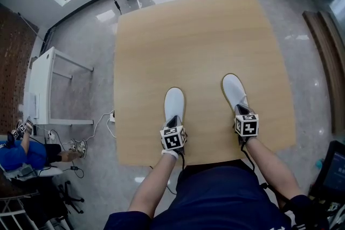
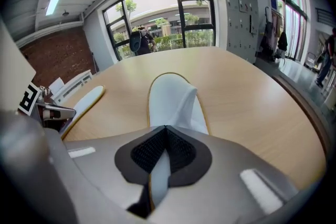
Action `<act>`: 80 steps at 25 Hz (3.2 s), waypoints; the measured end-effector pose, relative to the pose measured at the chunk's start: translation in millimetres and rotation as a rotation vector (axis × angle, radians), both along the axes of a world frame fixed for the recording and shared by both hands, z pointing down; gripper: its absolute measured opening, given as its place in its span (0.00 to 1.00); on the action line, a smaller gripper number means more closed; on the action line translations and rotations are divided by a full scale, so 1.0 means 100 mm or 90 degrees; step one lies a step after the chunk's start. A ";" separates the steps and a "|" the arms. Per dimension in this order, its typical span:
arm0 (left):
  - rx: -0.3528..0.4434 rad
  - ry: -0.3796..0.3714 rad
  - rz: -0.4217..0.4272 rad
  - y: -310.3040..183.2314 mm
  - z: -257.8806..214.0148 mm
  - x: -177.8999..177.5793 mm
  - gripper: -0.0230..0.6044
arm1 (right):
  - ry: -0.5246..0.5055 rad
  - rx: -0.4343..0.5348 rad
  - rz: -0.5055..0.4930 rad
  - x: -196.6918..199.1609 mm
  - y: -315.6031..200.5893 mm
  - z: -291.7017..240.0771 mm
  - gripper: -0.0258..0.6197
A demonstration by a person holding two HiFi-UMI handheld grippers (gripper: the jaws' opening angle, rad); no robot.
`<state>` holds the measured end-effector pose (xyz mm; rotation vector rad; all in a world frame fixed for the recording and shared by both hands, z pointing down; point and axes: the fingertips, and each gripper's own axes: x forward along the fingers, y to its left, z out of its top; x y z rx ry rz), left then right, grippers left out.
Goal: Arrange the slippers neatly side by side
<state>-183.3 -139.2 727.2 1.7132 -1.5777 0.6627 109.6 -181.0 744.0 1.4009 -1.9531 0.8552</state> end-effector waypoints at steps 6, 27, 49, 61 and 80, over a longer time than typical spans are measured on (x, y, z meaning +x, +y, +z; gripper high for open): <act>-0.031 0.091 -0.031 0.06 0.01 0.16 0.04 | -0.069 -0.045 0.016 -0.09 0.06 0.03 0.05; -0.002 0.174 0.036 -0.09 -0.36 0.55 0.04 | -0.214 0.016 -0.012 -0.09 -0.17 -0.57 0.05; -0.034 0.128 0.104 -0.12 0.00 0.89 0.04 | -0.018 0.020 -0.233 -0.54 0.10 -0.03 0.05; -0.038 0.120 0.111 -0.22 -0.03 1.05 0.04 | -0.081 -0.030 -0.150 -0.85 0.22 0.01 0.05; -0.041 0.123 0.113 -0.21 -0.04 1.19 0.04 | -0.123 -0.057 -0.136 -1.05 0.29 -0.01 0.05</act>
